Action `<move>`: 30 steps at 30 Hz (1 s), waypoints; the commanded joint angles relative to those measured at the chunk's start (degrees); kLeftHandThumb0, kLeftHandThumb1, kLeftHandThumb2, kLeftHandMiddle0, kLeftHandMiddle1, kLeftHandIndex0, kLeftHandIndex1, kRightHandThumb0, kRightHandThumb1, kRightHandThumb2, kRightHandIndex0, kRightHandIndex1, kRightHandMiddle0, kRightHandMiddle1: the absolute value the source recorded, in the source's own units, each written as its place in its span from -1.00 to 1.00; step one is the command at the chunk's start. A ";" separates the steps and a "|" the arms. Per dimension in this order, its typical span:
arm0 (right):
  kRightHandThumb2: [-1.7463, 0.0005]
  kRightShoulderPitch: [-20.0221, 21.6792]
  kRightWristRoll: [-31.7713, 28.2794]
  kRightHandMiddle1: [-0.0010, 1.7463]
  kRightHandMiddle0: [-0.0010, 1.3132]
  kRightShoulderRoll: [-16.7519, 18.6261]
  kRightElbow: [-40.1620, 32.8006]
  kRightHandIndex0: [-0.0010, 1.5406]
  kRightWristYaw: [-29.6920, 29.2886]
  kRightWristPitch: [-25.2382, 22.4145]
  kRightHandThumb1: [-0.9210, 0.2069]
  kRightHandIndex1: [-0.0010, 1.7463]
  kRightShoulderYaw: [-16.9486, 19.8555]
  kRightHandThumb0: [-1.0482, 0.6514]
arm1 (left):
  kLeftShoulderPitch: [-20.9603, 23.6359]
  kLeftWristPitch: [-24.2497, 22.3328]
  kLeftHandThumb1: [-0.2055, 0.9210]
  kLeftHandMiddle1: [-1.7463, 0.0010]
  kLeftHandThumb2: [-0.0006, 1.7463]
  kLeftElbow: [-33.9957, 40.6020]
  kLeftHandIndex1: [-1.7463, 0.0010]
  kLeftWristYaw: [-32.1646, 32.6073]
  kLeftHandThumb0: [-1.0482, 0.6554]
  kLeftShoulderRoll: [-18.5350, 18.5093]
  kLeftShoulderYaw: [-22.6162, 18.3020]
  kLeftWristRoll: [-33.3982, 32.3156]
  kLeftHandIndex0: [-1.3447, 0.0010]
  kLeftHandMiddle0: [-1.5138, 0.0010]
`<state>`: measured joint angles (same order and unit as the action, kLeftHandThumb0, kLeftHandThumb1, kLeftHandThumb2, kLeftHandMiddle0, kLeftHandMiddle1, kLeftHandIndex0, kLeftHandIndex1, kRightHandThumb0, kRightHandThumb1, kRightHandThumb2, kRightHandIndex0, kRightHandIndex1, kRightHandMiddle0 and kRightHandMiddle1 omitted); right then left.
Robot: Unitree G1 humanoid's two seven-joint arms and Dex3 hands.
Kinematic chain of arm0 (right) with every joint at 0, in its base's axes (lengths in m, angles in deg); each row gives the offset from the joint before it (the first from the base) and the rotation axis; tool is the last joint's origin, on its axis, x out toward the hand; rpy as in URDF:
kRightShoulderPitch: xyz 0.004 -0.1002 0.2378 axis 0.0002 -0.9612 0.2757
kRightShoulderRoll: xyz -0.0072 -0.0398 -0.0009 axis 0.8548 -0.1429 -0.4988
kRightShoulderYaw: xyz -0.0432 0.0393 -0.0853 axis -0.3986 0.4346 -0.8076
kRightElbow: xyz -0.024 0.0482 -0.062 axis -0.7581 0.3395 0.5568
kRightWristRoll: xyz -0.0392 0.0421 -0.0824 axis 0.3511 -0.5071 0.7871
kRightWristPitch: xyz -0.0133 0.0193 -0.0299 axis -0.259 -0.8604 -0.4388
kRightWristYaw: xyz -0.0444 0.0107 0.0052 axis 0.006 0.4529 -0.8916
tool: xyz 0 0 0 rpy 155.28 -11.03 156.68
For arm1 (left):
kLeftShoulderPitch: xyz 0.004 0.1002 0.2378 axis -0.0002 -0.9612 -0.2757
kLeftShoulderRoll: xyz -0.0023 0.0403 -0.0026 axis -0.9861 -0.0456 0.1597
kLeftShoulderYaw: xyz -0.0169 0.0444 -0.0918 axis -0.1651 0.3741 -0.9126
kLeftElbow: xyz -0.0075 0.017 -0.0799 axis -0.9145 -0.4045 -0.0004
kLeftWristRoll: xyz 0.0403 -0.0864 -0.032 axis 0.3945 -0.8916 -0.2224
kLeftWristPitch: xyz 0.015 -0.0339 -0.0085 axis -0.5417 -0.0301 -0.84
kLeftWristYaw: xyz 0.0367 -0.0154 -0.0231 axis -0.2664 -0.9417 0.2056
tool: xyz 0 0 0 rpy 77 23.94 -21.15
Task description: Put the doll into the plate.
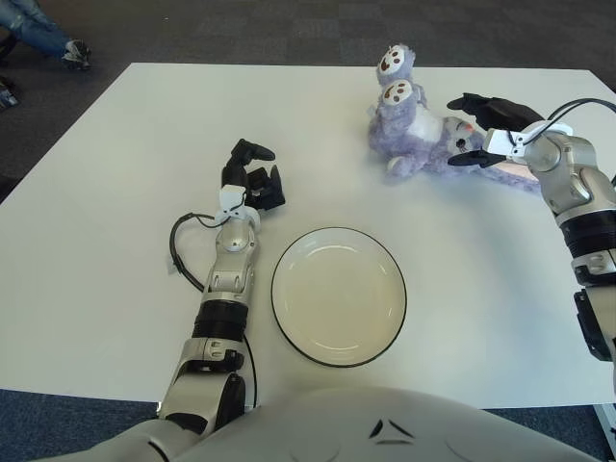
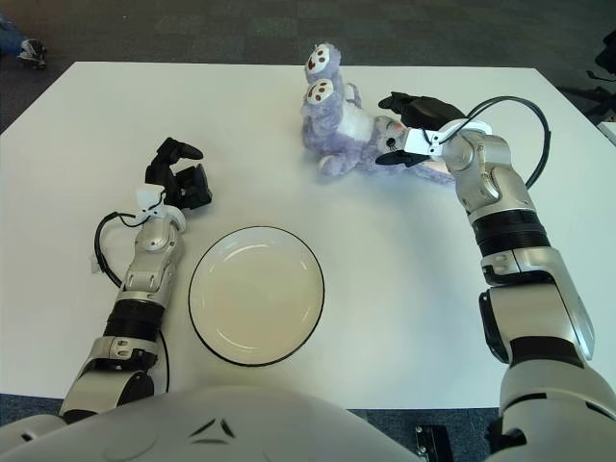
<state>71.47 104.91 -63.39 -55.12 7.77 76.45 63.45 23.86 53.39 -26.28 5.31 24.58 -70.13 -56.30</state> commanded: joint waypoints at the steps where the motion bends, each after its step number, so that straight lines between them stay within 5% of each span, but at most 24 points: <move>1: 0.38 -1.41 -0.08 -0.37 -1.00 0.62 0.05 -1.00 -1.07 -0.03 -0.53 -1.00 -0.53 -0.87 | -1.45 -0.09 -0.07 -1.00 0.51 -0.63 -1.00 -0.47 -0.33 -0.05 -0.01 -0.10 0.10 -0.55; 30: 0.30 2.43 2.43 -0.61 -1.00 6.33 13.43 -1.00 -2.79 -3.96 -0.50 -1.00 -7.45 -0.81 | -1.54 -0.04 -0.04 -1.00 0.48 -0.44 -1.00 -0.23 -0.32 0.32 -0.29 -0.38 0.12 -0.54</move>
<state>73.98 106.41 -58.40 -45.06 4.52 73.20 57.60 23.70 52.95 -25.86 5.22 24.72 -70.25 -56.53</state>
